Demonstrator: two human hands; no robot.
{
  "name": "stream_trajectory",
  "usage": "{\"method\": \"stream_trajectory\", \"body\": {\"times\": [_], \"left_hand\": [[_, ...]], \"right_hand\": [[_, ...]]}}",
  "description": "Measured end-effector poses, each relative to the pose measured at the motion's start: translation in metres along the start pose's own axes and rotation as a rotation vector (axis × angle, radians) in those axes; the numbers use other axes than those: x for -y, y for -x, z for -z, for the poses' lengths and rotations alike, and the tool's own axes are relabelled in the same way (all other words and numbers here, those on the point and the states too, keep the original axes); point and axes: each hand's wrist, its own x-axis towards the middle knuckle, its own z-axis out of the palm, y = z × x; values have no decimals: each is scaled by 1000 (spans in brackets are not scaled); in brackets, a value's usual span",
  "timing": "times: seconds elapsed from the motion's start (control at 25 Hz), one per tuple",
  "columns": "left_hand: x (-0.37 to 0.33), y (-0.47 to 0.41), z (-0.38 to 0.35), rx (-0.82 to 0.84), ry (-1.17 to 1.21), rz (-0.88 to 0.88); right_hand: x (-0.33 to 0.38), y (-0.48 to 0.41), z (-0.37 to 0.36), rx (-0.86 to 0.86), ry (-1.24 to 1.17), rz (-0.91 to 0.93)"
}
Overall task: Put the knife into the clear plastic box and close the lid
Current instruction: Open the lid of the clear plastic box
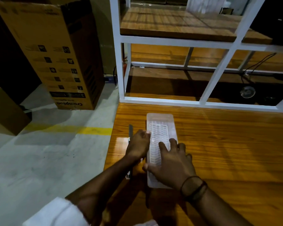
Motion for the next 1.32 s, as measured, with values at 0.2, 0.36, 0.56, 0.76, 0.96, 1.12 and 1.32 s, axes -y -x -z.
{"method": "stream_trajectory", "body": {"times": [0.2,0.36,0.56,0.76,0.96,1.12,1.32], "left_hand": [[-5,42,5,62,304,34],[-18,49,12,132,346,71],[-17,45,17,178,377,111],[-7,42,15,164,389,80],[-9,43,18,186,426,101],[-3,45,17,176,314,13],[0,47,18,189,274,-12]], "right_hand": [[7,8,-7,247,61,55],[10,-1,-10,173,85,85],[10,-3,-7,212,-4,98],[2,-1,3,248,-219,90],[-7,2,10,187,-512,80],[-23,17,28,24,-994,33],[-61,14,30,-220,-1047,-234]]}}
